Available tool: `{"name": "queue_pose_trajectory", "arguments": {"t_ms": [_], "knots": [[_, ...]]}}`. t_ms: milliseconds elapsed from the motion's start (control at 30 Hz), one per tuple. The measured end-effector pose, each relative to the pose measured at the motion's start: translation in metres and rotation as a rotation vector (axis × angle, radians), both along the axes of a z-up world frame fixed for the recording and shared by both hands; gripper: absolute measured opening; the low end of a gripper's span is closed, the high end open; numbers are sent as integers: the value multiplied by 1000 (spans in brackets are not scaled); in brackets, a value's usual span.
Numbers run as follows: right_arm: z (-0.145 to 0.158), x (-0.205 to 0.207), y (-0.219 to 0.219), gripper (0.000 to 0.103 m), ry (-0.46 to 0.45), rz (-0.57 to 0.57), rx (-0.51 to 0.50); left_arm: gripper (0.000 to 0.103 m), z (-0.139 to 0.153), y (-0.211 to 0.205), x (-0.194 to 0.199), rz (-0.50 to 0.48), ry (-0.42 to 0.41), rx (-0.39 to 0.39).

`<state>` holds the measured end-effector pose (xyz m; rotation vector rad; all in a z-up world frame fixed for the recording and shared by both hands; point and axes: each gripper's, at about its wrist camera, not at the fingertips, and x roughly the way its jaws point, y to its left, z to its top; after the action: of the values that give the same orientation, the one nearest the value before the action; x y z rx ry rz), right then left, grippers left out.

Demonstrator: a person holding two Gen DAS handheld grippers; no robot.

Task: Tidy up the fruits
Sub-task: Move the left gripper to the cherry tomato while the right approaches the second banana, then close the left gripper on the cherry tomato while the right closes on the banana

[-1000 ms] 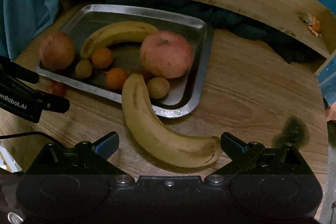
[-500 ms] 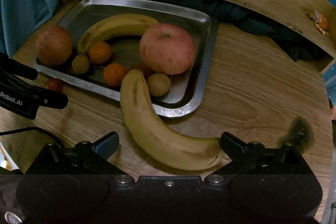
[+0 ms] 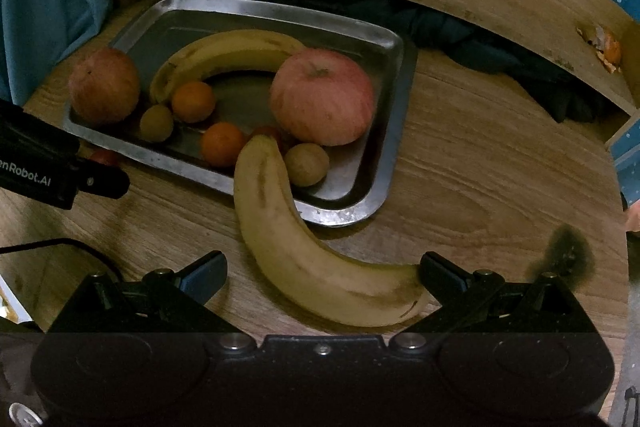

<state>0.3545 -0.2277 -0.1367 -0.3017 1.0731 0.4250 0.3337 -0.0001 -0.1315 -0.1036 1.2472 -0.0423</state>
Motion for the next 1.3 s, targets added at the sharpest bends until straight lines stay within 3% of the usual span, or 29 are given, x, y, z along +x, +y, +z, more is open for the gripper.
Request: {"name": "queue_pose_trajectory", "arguments": {"t_ms": [300,433,567,667,900,1033,1300], "knots": [[1,-3,6,102,2,-9,-22,72,2,1,-1,-8,2,10],[4,-5,8,102,6,9,-22,61,3,3,-2,-16,1,3],[9,-7,13,102,31,31,-11,60,3,3,-2,-30,0,-5],[14,-7,15,102,68,43,67,60,3,2,-1,-39,-1,-10],[11,-7,19,101,58,41,49,56,3,0,-1,-53,-4,-3],[12,-10,18,95,37,35,32,40,3,1,-1,-49,-7,-7],[14,-12,13,85,8,16,27,29,2,-1,-2,-67,-10,-22]]}}
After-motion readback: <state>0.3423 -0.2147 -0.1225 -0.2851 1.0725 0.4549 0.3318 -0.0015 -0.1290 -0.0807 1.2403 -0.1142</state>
